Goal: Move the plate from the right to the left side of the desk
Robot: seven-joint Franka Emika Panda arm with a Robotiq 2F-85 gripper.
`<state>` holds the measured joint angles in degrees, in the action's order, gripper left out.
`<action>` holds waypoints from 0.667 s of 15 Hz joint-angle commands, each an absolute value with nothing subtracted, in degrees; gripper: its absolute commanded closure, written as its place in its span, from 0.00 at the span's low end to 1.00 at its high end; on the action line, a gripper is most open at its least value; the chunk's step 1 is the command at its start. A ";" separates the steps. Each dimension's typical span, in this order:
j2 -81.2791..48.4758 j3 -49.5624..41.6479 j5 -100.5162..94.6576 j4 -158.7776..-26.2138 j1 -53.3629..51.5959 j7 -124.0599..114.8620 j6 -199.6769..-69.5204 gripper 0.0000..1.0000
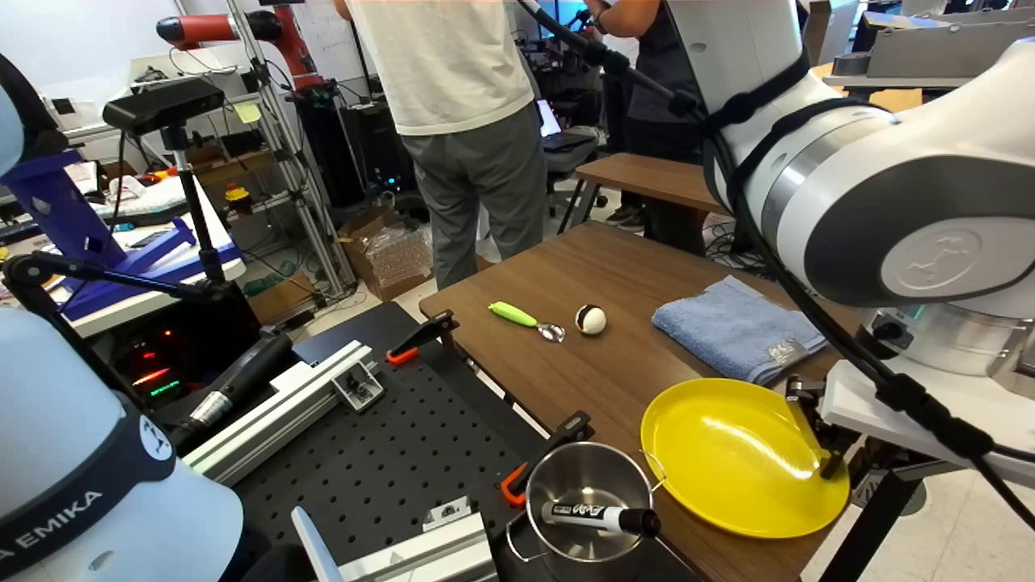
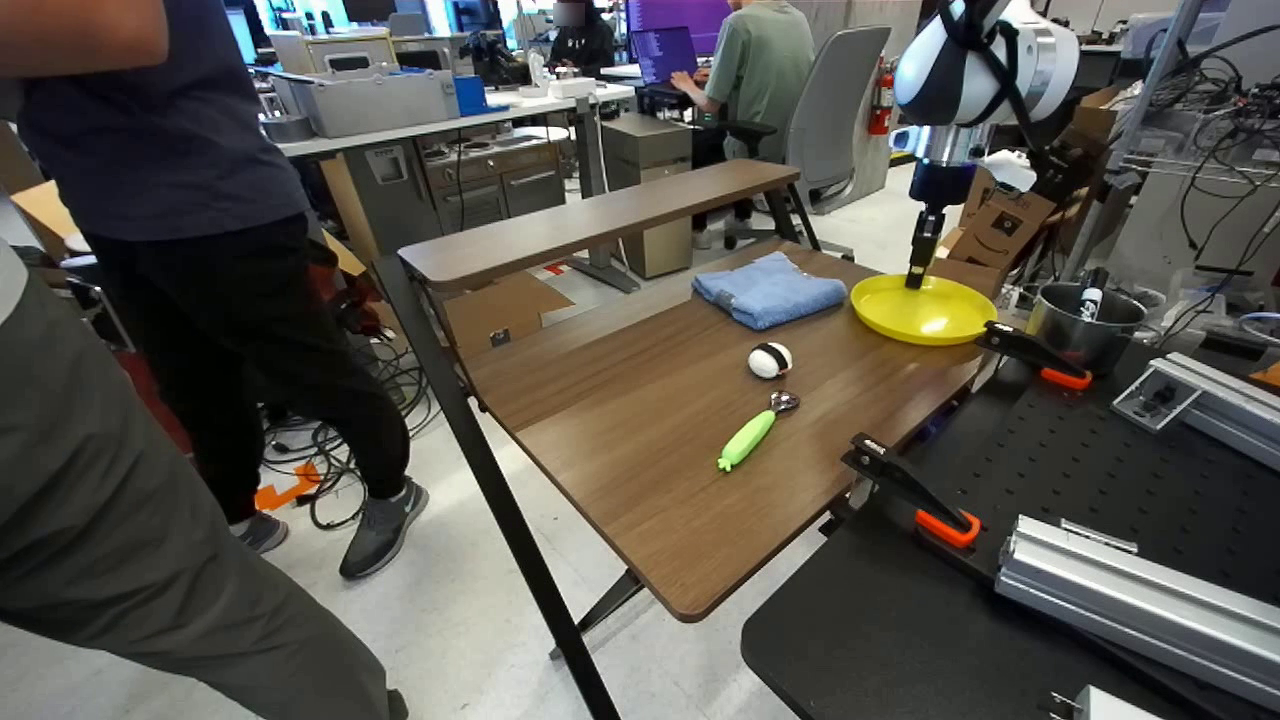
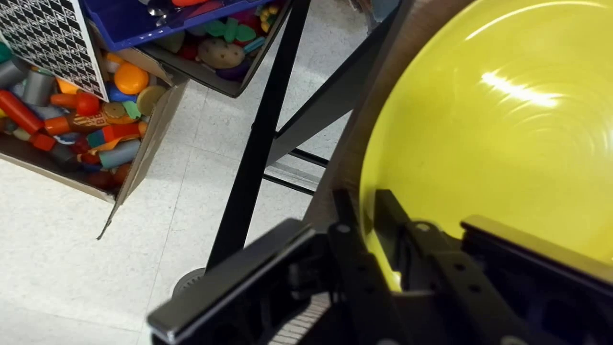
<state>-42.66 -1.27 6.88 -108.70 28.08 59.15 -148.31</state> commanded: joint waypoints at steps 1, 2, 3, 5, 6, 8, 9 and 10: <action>-42.43 0.01 6.44 -108.55 29.63 61.11 -147.69 1.00; -42.21 0.15 6.60 -108.52 29.83 61.45 -147.59 1.00; -41.87 0.38 6.87 -108.52 30.11 61.90 -147.38 0.99; -41.18 1.25 7.78 -108.55 31.19 63.24 -146.94 1.00; -40.54 1.83 8.37 -108.76 31.93 64.19 -146.68 0.99; -39.55 3.06 9.52 -108.98 33.48 66.09 -146.27 0.99; -38.61 3.90 10.32 -109.47 34.62 67.48 -146.05 0.99; -38.03 4.68 11.23 -109.62 35.55 68.81 -145.74 0.99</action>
<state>-40.28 1.40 8.23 -108.42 31.88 63.42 -147.28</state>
